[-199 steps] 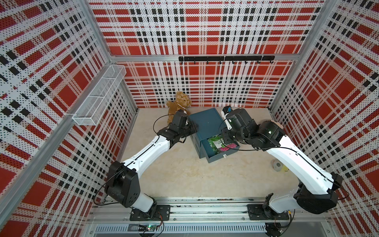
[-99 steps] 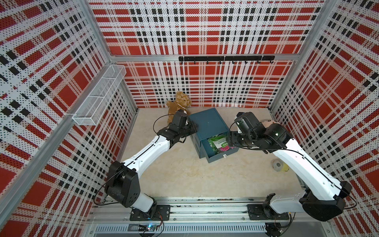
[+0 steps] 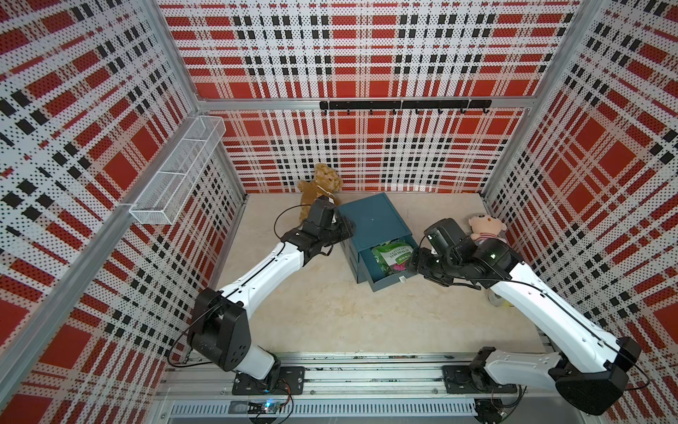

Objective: Take the seed bags out of the drawer
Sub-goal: Adjust the drawer in the storage box.

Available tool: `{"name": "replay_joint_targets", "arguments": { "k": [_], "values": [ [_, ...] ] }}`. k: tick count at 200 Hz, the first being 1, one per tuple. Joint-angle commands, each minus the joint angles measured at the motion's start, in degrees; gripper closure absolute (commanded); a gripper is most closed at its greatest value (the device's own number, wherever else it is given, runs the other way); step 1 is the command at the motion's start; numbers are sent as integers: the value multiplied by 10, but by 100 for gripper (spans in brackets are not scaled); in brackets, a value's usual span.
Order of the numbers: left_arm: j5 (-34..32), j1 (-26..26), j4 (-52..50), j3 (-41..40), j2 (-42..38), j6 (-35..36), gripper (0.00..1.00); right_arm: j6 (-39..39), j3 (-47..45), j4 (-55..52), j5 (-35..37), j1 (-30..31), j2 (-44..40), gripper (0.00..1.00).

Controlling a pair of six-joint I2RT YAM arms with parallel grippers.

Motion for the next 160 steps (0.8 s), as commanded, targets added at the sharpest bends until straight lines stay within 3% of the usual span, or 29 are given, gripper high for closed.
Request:
{"name": "replay_joint_targets", "arguments": {
  "k": [1, 62, 160],
  "values": [
    [-4, 5, -60, -16, 25, 12, 54, 24, -5, 41, 3, -17, -8, 37],
    [-4, 4, -57, -19, 24, 10, 54, 9, -15, 66, -14, -62, 4, 39],
    [-3, 5, -56, -18, 28, 9, 54, 1, -35, 37, -44, -65, -23, 37]
  ]
}}
